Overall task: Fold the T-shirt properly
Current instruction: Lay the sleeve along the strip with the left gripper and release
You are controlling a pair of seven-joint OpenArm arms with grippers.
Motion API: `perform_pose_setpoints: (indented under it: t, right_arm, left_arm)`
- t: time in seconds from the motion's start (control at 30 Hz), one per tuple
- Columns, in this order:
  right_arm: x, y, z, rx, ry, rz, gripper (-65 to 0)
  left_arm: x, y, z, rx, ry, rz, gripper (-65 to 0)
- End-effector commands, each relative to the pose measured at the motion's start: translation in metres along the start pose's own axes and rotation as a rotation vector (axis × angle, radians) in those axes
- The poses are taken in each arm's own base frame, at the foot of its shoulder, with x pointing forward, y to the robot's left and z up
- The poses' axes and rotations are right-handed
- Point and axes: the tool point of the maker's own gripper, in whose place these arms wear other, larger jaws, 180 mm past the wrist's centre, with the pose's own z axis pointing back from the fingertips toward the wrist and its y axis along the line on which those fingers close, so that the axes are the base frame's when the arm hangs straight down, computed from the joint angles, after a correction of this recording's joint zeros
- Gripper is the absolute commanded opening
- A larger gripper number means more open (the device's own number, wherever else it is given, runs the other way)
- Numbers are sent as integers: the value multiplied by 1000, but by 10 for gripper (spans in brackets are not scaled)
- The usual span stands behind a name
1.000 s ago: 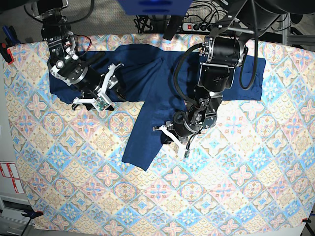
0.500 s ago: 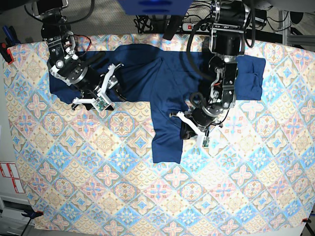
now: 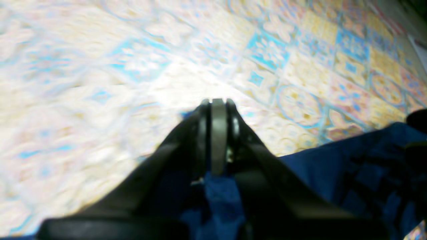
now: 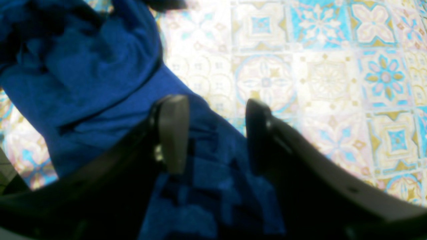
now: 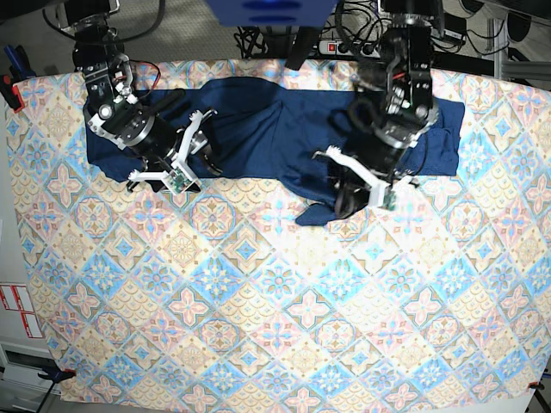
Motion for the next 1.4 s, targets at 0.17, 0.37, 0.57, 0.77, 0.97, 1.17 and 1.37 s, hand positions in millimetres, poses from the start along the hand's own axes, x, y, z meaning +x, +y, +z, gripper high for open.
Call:
perform_pose_setpoints:
  t: [0.17,0.37,0.57,0.77,0.97,1.17,1.37]
  right_arm:
    - [12,-3,2,-4,-41,9,-387]
    - [11,-3,2,-2,-39,7,-387]
    - [10,-3,2,-2,-38,6,-387]
    - [10,-3,2,-2,-38,6,-387]
    - [10,-3,1,-2,-38,6,-387]
    - [10,-4,1,-3,-34,7,-387]
    - [10,-4,1,-3,-34,7,-387]
  left_arm:
    - [22,13,41,68,-74,-24,-650]
    - [4,39,76,168,-19,-27,-650]
    - [-20,47,99,180,70,-62,-650]
    - [-24,82,126,295,99,-77,-650]
    - [-16,115,147,402,95,-106,-650]
    - [-15,119,149,414,97,-113,-650]
    - [-39,117,146,400,200,-87,-650]
